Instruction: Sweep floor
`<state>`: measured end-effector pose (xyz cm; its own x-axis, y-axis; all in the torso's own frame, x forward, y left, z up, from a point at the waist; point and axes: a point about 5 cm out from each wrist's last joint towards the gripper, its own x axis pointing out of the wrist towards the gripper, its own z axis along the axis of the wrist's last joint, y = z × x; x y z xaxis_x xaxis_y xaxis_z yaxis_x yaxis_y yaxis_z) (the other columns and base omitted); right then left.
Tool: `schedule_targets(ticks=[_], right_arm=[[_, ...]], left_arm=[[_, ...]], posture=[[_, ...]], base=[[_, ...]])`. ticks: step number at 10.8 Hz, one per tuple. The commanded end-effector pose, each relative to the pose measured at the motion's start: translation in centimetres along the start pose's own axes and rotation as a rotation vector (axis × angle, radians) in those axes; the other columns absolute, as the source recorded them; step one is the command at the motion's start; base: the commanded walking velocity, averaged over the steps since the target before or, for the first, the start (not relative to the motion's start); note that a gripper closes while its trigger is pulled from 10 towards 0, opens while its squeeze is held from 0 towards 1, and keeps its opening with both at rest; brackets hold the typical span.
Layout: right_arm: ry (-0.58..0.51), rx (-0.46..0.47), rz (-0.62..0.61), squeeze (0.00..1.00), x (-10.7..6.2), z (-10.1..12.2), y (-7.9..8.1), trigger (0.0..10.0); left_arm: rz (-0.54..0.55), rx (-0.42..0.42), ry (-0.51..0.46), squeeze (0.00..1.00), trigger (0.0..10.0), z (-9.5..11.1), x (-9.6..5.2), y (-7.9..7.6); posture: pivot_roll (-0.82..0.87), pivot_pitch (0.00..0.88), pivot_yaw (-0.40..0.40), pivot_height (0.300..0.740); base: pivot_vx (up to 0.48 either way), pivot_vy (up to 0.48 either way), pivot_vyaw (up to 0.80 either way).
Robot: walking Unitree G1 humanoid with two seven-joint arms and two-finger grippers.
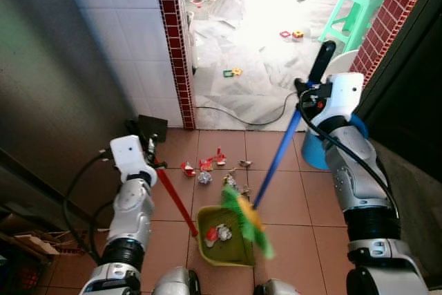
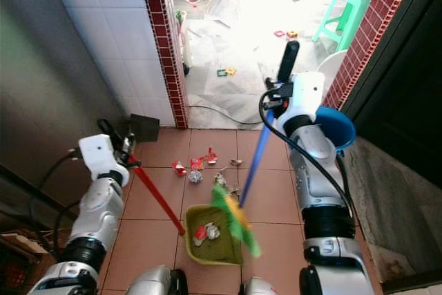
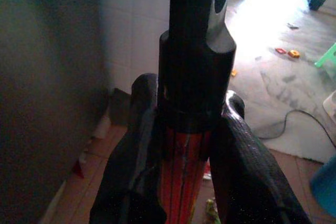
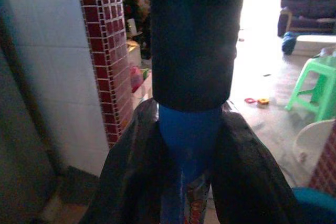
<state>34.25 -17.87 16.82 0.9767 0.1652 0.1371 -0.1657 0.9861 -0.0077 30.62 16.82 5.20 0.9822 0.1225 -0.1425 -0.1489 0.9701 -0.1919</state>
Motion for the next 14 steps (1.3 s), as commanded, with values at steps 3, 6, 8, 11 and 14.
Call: schedule_targets(ticks=[3,6,8,11,14], right_arm=[[-0.094,-0.079,-0.098,0.00,0.1,1.7,-1.2,10.0],[-0.070,-0.120,-0.210,0.00,-1.0,0.1,-2.0,10.0],[-0.032,-0.150,-0.270,0.00,-1.9,-1.3,-2.2,10.0],[-0.006,-0.128,-0.320,0.00,-2.5,-2.4,-2.5,10.0],[-0.036,-0.152,-0.328,0.00,-2.9,-1.7,-3.1,10.0]], left_arm=[[-0.004,-0.041,-0.096,0.00,10.0,2.6,-0.3,0.7],[-0.050,-0.016,-0.127,0.00,10.0,3.7,-1.5,1.0],[-0.089,0.054,-0.128,0.00,10.0,3.8,-2.5,1.2],[-0.138,0.030,-0.100,0.00,10.0,3.6,-3.4,0.7],[-0.187,0.031,-0.049,0.00,10.0,2.5,-4.8,0.0]], posture=[[-0.10,0.000,0.049,0.740],[-0.08,0.000,0.051,0.740],[-0.09,0.000,0.058,0.740],[-0.08,0.000,0.075,0.740],[-0.09,0.000,0.076,0.740]], base=[[0.000,0.000,0.00],[0.000,0.000,0.00],[0.000,0.000,0.00],[0.000,0.000,-0.30],[0.000,0.000,-0.15]])
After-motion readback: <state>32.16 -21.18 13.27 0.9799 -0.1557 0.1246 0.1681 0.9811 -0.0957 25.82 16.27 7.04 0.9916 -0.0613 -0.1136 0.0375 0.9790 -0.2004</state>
